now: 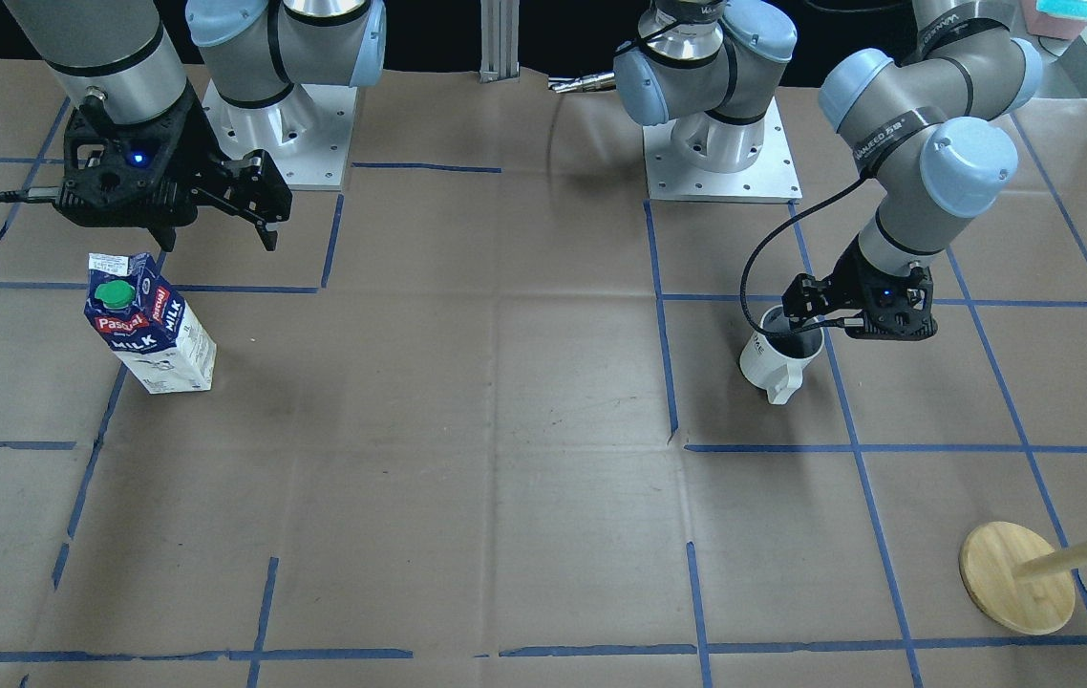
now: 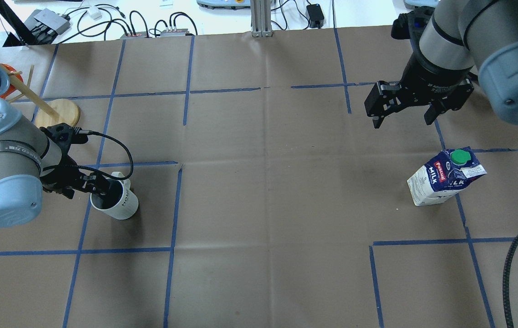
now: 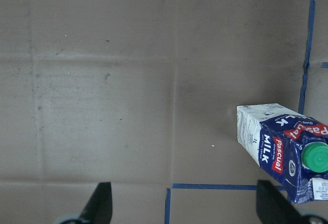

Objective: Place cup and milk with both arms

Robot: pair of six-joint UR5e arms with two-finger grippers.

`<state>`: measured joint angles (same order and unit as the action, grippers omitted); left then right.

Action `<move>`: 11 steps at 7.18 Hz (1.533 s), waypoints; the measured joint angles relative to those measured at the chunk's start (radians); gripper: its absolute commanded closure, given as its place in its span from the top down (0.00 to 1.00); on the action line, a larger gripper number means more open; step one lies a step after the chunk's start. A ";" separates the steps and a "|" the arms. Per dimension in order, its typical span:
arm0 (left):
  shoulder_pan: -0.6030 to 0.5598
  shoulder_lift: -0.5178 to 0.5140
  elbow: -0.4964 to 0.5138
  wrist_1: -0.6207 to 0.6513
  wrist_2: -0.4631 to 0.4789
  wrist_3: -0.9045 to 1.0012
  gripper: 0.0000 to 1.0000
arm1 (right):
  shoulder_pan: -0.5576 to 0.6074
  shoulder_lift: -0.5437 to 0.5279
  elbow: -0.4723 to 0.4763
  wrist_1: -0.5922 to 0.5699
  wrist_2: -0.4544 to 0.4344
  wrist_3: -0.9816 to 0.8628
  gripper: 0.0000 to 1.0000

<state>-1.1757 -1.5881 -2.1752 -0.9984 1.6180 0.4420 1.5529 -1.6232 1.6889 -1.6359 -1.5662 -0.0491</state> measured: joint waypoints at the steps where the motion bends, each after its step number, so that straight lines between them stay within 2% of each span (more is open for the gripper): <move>1: 0.000 -0.012 -0.001 0.000 0.000 -0.006 0.54 | 0.000 0.000 0.000 -0.001 0.000 0.000 1.00; 2: 0.001 -0.022 -0.002 0.000 0.000 -0.021 0.30 | 0.000 0.001 -0.001 -0.001 0.000 0.000 1.00; 3: 0.000 -0.030 -0.002 0.000 0.000 -0.040 0.11 | 0.000 0.001 -0.001 -0.001 0.000 0.000 1.00; 4: 0.000 -0.036 -0.003 0.000 0.000 -0.050 0.00 | 0.000 0.001 -0.001 -0.001 0.000 0.000 1.00; 9: -0.011 -0.025 0.018 0.000 -0.004 -0.092 0.00 | 0.000 0.005 0.003 -0.001 0.000 0.001 1.00; 11: -0.027 -0.018 0.083 -0.039 -0.006 -0.097 0.00 | -0.001 0.000 0.020 -0.003 0.001 0.002 1.00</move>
<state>-1.2023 -1.6063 -2.0918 -1.0372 1.6119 0.3449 1.5519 -1.6229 1.7085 -1.6390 -1.5651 -0.0472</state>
